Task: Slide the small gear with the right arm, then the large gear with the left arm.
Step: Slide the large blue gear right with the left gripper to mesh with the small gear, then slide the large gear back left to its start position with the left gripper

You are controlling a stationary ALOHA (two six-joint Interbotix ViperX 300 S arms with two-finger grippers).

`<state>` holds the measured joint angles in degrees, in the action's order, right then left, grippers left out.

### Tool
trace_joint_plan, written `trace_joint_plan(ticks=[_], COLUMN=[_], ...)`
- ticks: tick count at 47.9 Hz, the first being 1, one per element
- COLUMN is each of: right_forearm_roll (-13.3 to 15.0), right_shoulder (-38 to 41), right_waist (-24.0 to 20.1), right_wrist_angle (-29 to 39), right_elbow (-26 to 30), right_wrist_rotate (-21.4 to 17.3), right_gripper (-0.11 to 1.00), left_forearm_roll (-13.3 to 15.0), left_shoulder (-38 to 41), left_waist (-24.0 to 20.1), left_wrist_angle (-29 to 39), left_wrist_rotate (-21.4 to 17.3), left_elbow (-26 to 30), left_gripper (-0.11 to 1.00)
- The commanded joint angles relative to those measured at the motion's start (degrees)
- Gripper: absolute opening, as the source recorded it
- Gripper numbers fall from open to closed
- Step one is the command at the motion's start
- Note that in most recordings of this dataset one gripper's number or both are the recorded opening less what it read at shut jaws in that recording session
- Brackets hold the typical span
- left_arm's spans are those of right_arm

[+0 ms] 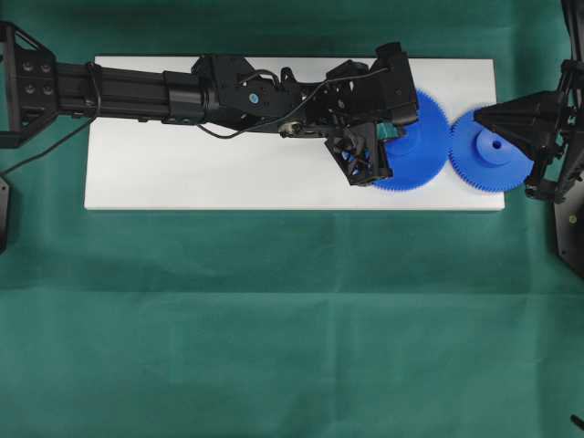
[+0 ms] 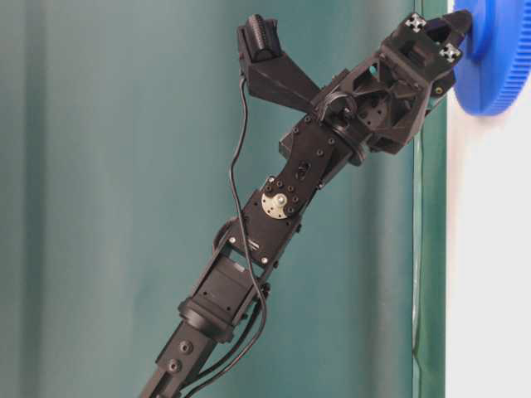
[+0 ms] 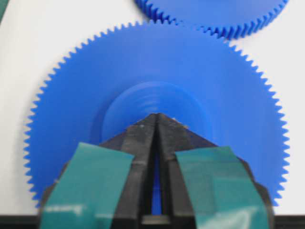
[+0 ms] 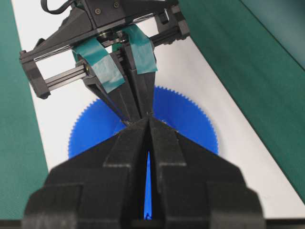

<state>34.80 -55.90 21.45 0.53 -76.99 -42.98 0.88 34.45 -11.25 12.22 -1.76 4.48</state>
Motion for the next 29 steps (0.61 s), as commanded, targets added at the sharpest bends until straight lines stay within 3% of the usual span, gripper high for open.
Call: trace_joint_plan(ticks=[1,18,29], right_forearm_roll=[0.1,0.1,0.0], right_shoulder=[0.1,0.1,0.1], right_waist=[-0.1,-0.1,-0.1], right_wrist_angle=[-0.5,-0.5,-0.5], right_elbow=[0.8,0.7,0.7], right_wrist_rotate=[-0.1,-0.1,-0.1], right_gripper=[0.50,0.50,0.50], left_forearm_roll=[0.0,0.0,0.0], left_shoulder=[-0.7,-1.1,-4.7], left_waist=[0.4,0.4,-0.4], left_wrist_angle=[1.1,1.1,1.1], left_wrist_rotate=[0.0,-0.1,0.1], left_elbow=[-0.4,-0.7,-6.0], left_gripper=[-0.01,-0.01,-0.01])
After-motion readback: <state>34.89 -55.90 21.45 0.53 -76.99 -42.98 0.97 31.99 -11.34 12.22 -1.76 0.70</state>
